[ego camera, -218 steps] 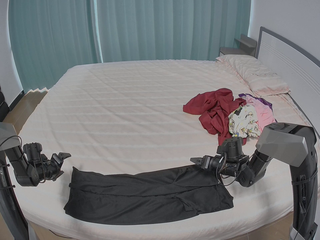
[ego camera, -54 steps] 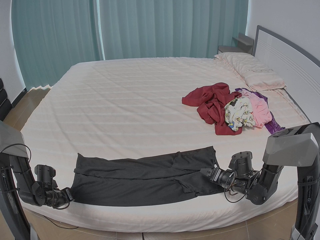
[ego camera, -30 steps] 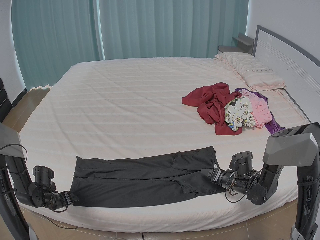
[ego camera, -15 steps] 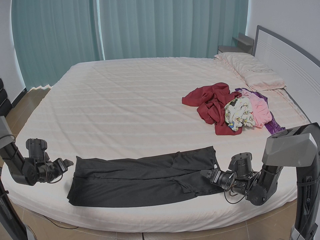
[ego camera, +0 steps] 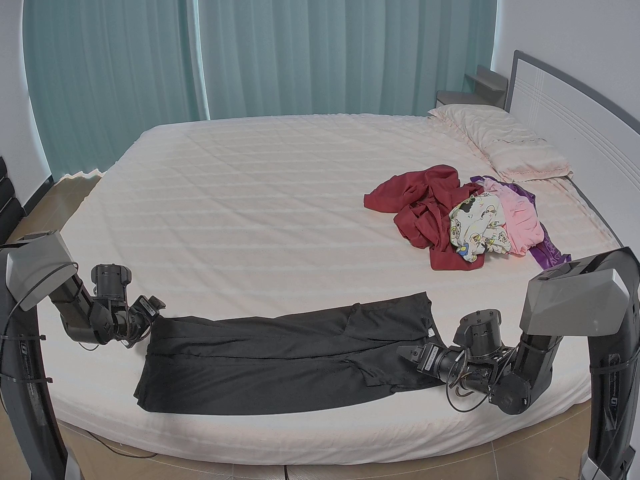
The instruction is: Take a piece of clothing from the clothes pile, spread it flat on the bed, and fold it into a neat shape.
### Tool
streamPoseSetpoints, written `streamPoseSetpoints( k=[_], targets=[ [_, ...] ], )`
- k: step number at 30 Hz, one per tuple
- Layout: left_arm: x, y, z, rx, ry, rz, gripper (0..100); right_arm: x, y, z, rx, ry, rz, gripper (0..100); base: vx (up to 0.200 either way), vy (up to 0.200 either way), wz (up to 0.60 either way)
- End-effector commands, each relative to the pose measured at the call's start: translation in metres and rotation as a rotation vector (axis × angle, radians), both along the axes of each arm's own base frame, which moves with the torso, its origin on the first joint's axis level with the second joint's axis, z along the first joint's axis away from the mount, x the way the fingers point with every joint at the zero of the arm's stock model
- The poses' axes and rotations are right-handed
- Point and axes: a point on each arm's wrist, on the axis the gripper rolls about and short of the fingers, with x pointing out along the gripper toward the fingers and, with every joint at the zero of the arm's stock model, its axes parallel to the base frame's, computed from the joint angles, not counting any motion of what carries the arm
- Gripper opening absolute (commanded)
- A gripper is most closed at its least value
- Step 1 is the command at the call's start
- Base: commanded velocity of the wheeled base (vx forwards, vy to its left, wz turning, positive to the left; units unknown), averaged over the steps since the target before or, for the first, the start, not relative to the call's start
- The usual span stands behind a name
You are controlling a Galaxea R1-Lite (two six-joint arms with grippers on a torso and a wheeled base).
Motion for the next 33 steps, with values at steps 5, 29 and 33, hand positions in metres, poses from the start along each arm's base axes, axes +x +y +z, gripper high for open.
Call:
streamPoseSetpoints(
  k=[5, 29, 33],
  targets=[
    [0.010, -0.014, -0.010, 0.007, -0.045, 0.015, 100, 0.000, 0.001, -0.003, -0.004, 0.005, 0.003, 100, 0.000, 0.000, 0.00],
    [0.007, 0.004, -0.012, -0.013, -0.061, 0.104, 0, -0.001, 0.000, -0.004, -0.005, 0.010, 0.004, 100, 0.000, 0.000, 0.00],
    [0.007, 0.006, -0.014, -0.014, -0.058, 0.106, 0, 0.000, -0.001, -0.004, -0.005, 0.009, 0.001, 100, 0.000, 0.000, 0.00]
  ],
)
